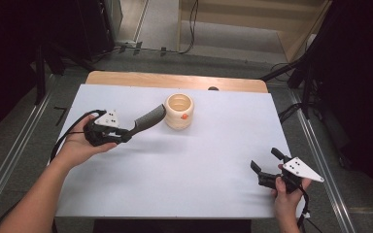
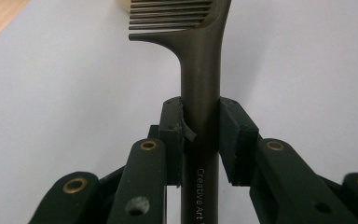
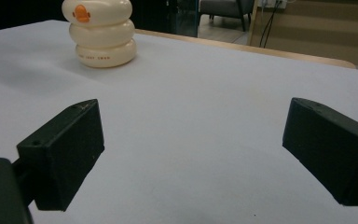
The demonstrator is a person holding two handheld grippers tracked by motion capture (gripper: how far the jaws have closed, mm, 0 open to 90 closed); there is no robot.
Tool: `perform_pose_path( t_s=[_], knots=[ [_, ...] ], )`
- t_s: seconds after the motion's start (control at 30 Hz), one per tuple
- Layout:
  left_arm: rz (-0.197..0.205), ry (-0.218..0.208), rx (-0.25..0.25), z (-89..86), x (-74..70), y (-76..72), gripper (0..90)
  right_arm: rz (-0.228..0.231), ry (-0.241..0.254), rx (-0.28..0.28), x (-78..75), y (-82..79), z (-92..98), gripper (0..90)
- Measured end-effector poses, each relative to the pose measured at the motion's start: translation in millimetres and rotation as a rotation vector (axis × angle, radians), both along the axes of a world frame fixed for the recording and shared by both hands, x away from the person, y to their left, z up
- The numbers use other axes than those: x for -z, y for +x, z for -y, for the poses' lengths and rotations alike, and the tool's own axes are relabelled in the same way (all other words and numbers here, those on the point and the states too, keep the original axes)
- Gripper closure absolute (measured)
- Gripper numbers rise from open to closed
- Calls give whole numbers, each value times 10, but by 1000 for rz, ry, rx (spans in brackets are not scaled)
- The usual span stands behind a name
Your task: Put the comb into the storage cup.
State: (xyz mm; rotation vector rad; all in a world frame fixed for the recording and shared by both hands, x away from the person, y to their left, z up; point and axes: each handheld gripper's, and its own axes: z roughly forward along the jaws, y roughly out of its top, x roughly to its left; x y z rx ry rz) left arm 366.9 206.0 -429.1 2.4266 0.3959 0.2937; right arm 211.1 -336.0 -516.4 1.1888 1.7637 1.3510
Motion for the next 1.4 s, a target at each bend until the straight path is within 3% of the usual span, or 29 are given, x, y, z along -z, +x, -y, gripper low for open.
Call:
perform_pose_path(
  t_s=[0.1,0.27,0.5,0.97,1.23,1.4],
  knots=[
    [34,-58,-5,16,-32,-48,730,3,0,3,-4,-2,5,37],
    [72,-111,-26,29,-30,-98,730,2,0,-1,-11,-2,4,37],
    [94,-184,-63,96,55,-146,730,-4,11,-17,-47,23,-12,37],
    [139,-275,-163,285,242,-304,730,4,26,-89,-267,82,-277,36],
    [168,-354,-228,310,309,-421,730,1,23,-125,-409,112,-413,37],
    [180,-363,-246,344,345,-483,730,5,23,-160,-509,153,-523,37]
  ],
)
